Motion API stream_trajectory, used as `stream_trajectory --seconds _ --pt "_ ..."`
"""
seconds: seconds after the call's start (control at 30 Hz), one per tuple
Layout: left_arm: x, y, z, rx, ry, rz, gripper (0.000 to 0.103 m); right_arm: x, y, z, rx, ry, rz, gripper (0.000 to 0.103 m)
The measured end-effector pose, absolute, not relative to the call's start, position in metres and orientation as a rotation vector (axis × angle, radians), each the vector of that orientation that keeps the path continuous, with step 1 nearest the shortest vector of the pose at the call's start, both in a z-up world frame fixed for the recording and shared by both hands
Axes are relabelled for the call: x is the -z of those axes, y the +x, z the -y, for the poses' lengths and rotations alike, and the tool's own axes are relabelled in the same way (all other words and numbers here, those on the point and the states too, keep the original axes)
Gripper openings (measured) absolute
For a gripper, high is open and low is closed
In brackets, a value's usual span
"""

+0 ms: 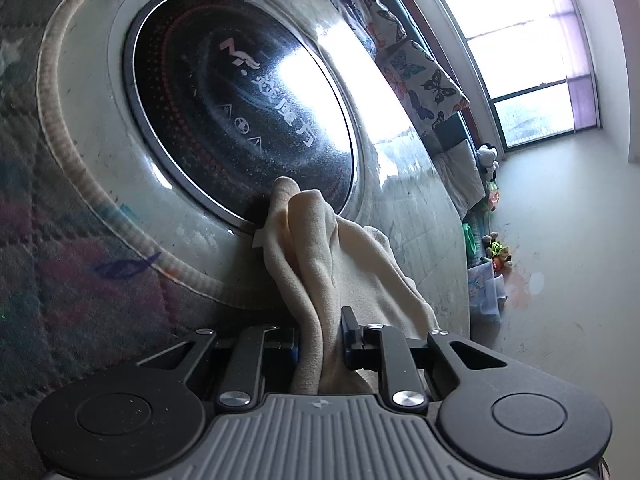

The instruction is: Fold clothes

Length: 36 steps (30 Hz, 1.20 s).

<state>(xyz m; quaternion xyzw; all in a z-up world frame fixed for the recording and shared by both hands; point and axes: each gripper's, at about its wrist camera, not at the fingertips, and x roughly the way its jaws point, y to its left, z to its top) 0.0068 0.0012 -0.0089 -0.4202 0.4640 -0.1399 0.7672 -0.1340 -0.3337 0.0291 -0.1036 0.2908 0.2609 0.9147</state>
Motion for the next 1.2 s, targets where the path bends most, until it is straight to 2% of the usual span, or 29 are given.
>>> stream_trajectory --seconds 0.07,0.17,0.47,0.57,0.63,0.7,0.97,1.2 --pt "0.008 0.006 0.001 0.303 -0.894 -1.003 0.02 -0.027 -0.124 0.358 -0.44 -0.185 -0.615 0.027" --pt "0.005 0.005 0.004 0.301 -0.86 -0.997 0.02 -0.02 -0.107 0.393 -0.309 -0.115 -0.639 0.041" --pt "-0.007 0.001 0.016 0.307 -0.714 -0.966 0.02 0.012 -0.084 0.456 -0.207 0.155 -0.71 0.041" --pt "-0.01 -0.001 0.018 0.309 -0.648 -0.946 0.02 0.017 -0.08 0.458 -0.226 0.205 -0.713 0.038" --pt "-0.015 -0.002 0.023 0.313 -0.6 -0.93 0.02 0.018 -0.08 0.459 -0.242 0.226 -0.713 0.029" --pt "-0.02 -0.005 0.029 0.323 -0.549 -0.909 0.019 0.016 -0.085 0.461 -0.261 0.254 -0.71 0.011" --pt "-0.05 -0.003 0.067 0.409 -0.403 -0.84 0.017 -0.009 -0.113 0.473 -0.228 0.266 -0.607 0.009" --pt "-0.057 0.007 0.135 0.527 -0.345 -0.837 0.016 -0.028 -0.137 0.519 -0.099 0.232 -0.561 0.009"
